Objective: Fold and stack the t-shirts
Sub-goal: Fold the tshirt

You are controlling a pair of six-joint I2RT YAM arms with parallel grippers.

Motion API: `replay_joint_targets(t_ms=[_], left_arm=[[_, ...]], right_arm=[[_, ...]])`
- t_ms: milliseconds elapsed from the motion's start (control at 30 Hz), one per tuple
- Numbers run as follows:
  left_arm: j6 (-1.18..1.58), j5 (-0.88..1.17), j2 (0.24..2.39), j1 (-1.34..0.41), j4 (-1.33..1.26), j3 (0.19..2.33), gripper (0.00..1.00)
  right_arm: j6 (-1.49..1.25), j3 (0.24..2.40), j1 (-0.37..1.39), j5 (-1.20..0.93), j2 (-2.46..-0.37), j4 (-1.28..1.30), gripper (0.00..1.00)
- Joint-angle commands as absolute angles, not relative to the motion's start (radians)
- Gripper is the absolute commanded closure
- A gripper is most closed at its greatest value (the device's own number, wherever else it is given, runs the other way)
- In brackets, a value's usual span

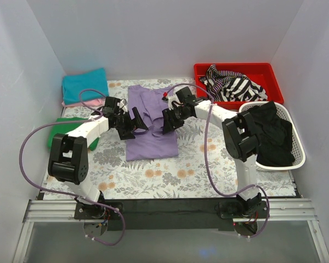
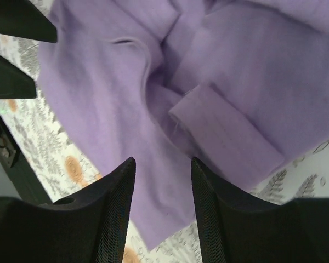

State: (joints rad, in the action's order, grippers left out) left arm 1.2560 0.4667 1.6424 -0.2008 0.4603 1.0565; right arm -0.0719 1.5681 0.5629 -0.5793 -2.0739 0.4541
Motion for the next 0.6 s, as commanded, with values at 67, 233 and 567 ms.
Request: replay_joint_targets(t_ms=[67,233,567], left_arm=[[1.23,0.408,1.727,-0.198,0.391,1.158,0.11],[1.213,0.384,1.808,-0.193,0.374,1.227,0.11],[1.163,0.339,1.904,-0.178,0.351,1.339,0.11]], right_arm=[[-0.06,1.698,0.555,-0.534,-2.17,0.437,0.49],[-0.057,1.801,0.538,-0.509,-2.221,0.442,0.49],[-0.028,1.899,0.503,-0.378,-2.258,0.446,0.49]])
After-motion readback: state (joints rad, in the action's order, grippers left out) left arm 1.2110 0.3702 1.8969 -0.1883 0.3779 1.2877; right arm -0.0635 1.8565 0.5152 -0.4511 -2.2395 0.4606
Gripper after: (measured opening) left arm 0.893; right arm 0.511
